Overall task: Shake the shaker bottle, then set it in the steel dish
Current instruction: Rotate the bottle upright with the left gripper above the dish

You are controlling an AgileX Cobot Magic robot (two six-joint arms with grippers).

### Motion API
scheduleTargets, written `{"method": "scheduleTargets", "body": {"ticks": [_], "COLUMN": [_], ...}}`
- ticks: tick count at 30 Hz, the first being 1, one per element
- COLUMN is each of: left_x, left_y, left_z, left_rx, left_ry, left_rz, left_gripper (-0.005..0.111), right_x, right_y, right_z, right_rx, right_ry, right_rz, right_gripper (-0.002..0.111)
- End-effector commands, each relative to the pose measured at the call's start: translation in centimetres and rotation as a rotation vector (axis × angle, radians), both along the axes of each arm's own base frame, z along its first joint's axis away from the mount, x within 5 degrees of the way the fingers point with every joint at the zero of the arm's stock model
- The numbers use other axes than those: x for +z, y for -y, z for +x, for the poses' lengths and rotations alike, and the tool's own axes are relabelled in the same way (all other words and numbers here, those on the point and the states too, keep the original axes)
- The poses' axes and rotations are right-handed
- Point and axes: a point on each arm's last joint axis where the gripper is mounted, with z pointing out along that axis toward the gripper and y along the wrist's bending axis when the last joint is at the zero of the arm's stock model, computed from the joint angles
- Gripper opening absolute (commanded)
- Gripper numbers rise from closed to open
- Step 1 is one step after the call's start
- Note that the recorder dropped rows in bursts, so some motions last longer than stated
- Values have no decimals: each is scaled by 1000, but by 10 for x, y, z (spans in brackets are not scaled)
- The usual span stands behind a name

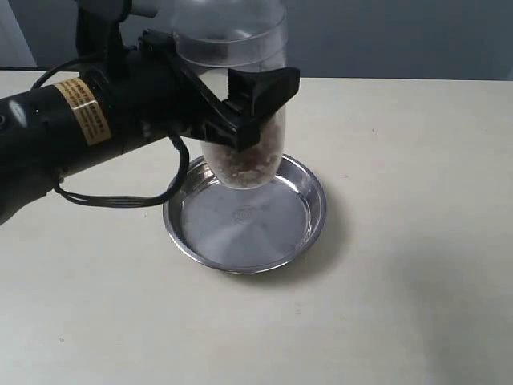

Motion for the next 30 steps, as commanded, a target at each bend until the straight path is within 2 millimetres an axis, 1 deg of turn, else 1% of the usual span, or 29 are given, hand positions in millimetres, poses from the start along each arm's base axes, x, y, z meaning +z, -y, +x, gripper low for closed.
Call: {"method": "scheduleTargets", "body": {"ticks": [1, 7, 19, 30], "left_x": [8, 8, 9, 4], "left_y": [1, 1, 1, 1], "left_z": [-1, -1, -1, 1], "left_rx": [-3, -4, -2, 3], "left_ry": [44, 69, 70, 55], "left_rz": [-36, -8, -14, 25], "left_gripper": [0, 0, 0, 0], "right_x": [0, 0, 0, 0], "right_y": [0, 0, 0, 0], "right_z": [0, 0, 0, 0], "right_rx": [1, 1, 1, 1], "right_ry": [8, 8, 8, 8], "right_rz": [3, 3, 3, 3], "right_gripper": [-1, -1, -1, -1]}}
